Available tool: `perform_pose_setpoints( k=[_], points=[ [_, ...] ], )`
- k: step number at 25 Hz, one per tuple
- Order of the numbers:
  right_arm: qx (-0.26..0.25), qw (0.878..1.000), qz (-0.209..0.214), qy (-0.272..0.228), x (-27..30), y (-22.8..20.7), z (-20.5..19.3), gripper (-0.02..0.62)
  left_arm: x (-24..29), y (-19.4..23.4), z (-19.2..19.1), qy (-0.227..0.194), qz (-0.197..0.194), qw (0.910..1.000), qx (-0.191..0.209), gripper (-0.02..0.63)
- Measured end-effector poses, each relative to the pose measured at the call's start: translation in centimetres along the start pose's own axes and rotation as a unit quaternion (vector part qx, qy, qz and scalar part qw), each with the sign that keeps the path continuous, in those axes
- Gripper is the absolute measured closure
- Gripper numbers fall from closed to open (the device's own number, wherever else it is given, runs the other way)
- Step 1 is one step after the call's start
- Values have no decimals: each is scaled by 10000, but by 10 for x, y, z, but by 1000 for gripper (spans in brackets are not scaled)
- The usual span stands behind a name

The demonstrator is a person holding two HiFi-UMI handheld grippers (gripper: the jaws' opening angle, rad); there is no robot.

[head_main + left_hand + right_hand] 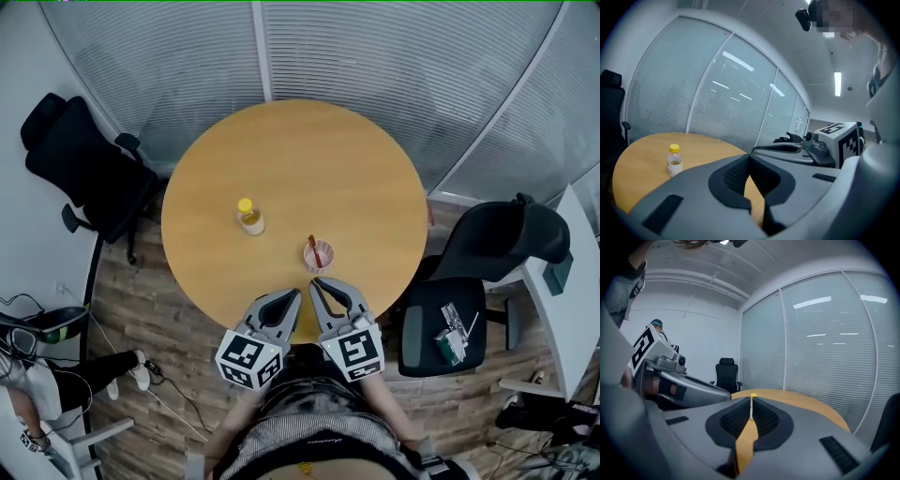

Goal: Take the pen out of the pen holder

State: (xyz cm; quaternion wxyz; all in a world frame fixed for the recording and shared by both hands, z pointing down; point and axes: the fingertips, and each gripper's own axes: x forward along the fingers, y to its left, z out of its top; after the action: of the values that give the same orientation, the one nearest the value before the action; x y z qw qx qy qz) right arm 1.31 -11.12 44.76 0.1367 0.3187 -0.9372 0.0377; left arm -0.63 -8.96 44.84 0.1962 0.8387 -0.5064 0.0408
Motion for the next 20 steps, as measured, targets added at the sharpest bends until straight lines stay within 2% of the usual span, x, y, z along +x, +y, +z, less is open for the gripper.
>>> perform_pose_setpoints(
  k=[7,15,20],
  points=[
    [-28,9998,-155,84,14,-5,-1,568,5,21,7,71,-64,9999,70,603],
    [209,9972,-705,123,30,-19,3,569,23,40,17,205,-526,9982,213,603],
    [264,9952,-910,235,50,-17,-3,569,25,58,17,269,-768,9964,246,603]
  ],
)
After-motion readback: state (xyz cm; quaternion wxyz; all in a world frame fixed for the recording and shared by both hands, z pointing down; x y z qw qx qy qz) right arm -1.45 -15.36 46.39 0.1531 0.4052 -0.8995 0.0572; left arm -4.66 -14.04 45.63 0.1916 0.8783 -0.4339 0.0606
